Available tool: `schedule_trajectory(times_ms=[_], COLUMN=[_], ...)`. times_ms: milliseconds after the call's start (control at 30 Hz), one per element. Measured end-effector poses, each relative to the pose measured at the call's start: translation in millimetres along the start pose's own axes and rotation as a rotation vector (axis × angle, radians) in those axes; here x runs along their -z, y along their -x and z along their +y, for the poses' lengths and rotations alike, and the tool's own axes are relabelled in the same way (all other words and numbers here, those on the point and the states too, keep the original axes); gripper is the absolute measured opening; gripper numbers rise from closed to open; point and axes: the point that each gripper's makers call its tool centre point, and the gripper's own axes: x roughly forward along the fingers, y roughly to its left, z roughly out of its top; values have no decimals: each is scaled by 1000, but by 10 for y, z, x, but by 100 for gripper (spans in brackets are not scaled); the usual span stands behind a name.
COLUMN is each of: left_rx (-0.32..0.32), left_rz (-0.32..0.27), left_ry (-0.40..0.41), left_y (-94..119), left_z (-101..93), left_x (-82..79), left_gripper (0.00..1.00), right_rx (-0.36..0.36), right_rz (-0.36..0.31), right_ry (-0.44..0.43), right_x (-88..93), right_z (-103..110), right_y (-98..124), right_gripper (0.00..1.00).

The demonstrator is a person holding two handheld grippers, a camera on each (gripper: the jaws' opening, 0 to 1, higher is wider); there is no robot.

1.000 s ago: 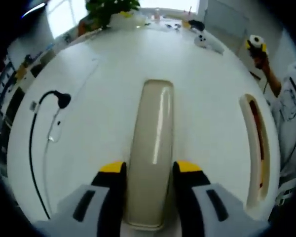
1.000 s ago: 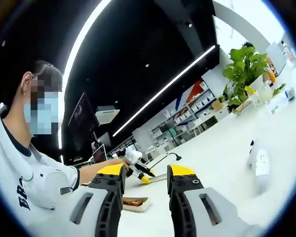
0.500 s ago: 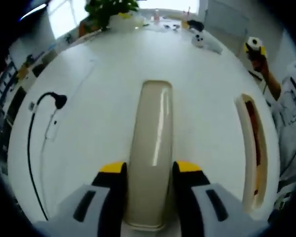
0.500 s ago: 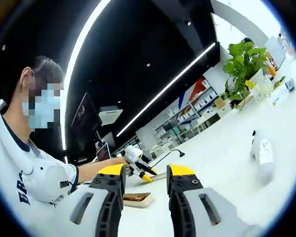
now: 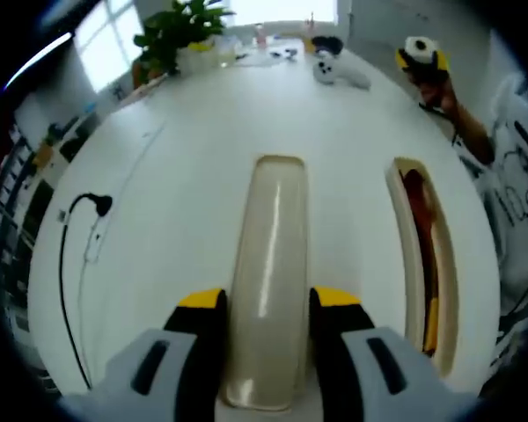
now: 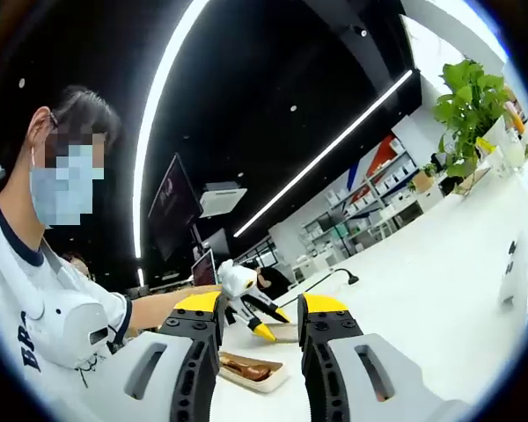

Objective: Arrange the utensils inside the cutlery case until each visible utensil rests in its matching compartment.

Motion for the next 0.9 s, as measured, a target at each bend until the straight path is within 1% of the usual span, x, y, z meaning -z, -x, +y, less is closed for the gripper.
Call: schedule_trajectory(times_ms=[67,133,200,233,300,367,467,500,567,633,667,700,733,767,800,833,867,900], left_rx=[2,-13,-21,-18,-6,0,-6,0,11,17,9,10,8,8,8,8,7,5], left_rz=[4,19,28,27,20,21,28,23,10,13,2,1,-3,-7,-10,-13,-16,-22], left_ry=[-4,6,-2,-1,1,-7,-17,-13,-9,-14,-23,-24,-20,-19,-17,-17,-16,-18], left_y=[-51,-69,-59,-49,-15,1,20,25,21,6,9,3,8,8,8,8,11,12], left_z=[-101,-115,-122,-133,-103,-151,-180,-202,-246,-277,-259,-250,-236,-225,-215,-206,-200,-190], left_x=[-4,31,50,47,50,70,116,121,123,148,135,137,140,140,142,143,144,145], left_gripper=[40,40,40,40,40,40,40,40,40,40,40,40,40,40,40,40,40,40], right_rx=[-9,-40,-52,-37,-29,-28,-16,4,39,90,97,96,100,98,90,86,81,81], right_rz=[-1,-8,11,24,27,27,24,40,86,161,238,276,296,297,321,345,363,403], right_ry=[-3,11,10,18,26,28,-6,-33,-42,-36,-6,5,5,-14,-52,-68,-51,-31], right_x=[-62,-100,-79,-78,-101,-124,-118,-80,-4,106,226,289,341,373,432,481,510,561], right_z=[13,87,108,81,69,68,6,-46,-150,-264,-313,-335,-376,-402,-408,-422,-441,-457], right_y=[-33,-38,-27,-10,19,62,65,45,-23,-109,-159,-184,-234,-300,-343,-387,-444,-485], right_gripper=[32,33,34,34,34,34,33,31,28,23,19,12,11,11,11,11,11,11])
